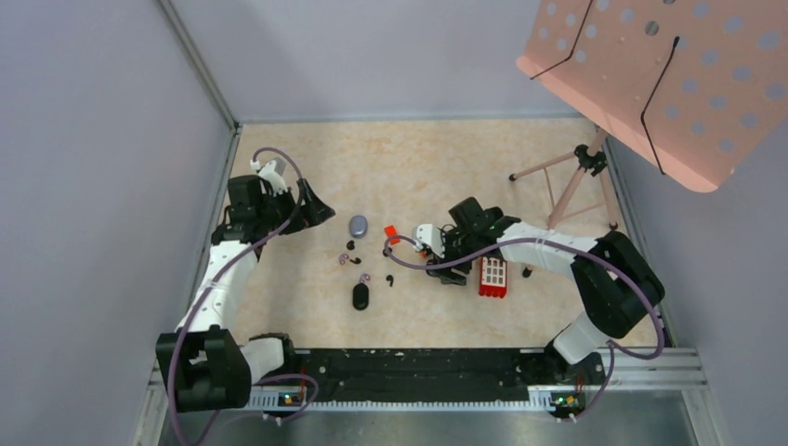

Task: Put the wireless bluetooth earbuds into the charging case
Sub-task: Pick up the charging case at the center of the board.

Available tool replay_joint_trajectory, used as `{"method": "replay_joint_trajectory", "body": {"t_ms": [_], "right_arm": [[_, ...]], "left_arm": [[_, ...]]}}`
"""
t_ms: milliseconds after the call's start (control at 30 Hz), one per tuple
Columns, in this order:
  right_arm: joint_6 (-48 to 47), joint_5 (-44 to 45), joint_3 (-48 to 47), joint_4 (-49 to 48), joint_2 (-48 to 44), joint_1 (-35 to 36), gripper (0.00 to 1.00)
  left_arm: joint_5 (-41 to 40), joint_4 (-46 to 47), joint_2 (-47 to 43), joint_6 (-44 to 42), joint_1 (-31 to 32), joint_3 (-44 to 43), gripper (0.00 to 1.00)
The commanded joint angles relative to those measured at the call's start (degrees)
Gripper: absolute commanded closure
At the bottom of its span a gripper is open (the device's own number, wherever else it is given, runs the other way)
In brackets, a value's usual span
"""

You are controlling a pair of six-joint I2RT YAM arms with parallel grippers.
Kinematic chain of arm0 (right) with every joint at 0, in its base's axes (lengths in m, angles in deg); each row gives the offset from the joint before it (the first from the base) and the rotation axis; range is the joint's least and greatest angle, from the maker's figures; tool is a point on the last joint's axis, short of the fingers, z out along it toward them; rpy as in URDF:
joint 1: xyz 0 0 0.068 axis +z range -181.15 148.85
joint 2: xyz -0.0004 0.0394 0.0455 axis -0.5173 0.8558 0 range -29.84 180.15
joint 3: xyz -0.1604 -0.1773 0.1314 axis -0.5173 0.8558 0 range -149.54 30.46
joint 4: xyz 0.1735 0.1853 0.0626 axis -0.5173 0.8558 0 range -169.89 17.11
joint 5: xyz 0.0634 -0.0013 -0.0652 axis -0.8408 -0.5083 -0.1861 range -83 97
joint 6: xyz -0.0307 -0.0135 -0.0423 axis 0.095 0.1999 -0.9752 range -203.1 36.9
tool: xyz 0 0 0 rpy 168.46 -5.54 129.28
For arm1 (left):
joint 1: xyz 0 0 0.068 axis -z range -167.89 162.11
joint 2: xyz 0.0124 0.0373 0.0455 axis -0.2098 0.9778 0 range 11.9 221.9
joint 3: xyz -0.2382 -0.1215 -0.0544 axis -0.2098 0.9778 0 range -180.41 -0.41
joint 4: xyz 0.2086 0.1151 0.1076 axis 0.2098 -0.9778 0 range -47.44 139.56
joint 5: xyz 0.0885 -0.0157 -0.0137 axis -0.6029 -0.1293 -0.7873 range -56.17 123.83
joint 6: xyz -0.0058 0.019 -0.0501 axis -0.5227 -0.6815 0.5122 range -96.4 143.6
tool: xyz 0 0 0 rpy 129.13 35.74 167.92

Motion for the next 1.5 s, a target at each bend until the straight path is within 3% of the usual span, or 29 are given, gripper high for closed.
{"method": "replay_joint_trajectory", "body": {"t_ms": [0, 300, 433, 667, 733, 933, 1100, 1200, 1467], "right_arm": [[-1.3, -0.4, -1.5, -3.4, 2.9, 1.3, 0.33], [-1.7, -1.0, -1.9, -2.2, 5.6, 1.4, 0.41], [-0.2, -0.7, -1.5, -3.6, 5.8, 1.4, 0.37], [1.6, 0.8, -2.5, -4.7, 7.3, 1.8, 0.38], [1.9, 0.8, -3.3, -4.2, 8.0, 1.8, 0.43], [1.2, 2.7, -4.2, -1.5, 5.2, 1.7, 0.70], [-0.5, 4.4, -9.5, 1.3, -5.4, 1.4, 0.72], [0.3, 5.3, -13.5, -0.6, -9.8, 1.4, 0.73], [5.2, 8.8, -20.4, -10.3, -12.8, 2.2, 0.74]], "left_arm": [[1.7, 1.3, -3.3, 2.5, -1.2, 0.0, 0.04], [2.0, 3.3, -4.6, 3.9, -3.0, 2.0, 0.05], [2.6, 4.4, -3.7, 4.4, -3.0, 2.0, 0.06], [3.6, 5.8, -1.7, 5.2, -3.0, 1.6, 0.07], [3.8, 6.3, -1.0, 5.3, -3.0, 1.5, 0.08], [5.0, 7.4, 1.6, 5.2, -2.6, 0.9, 0.11], [6.9, 4.7, 6.5, -2.0, 5.6, -6.5, 0.14], [8.9, 8.4, 7.3, -5.3, 12.5, -10.3, 0.13], [20.3, 29.7, 12.3, 8.3, 19.0, -16.3, 0.16]]}}
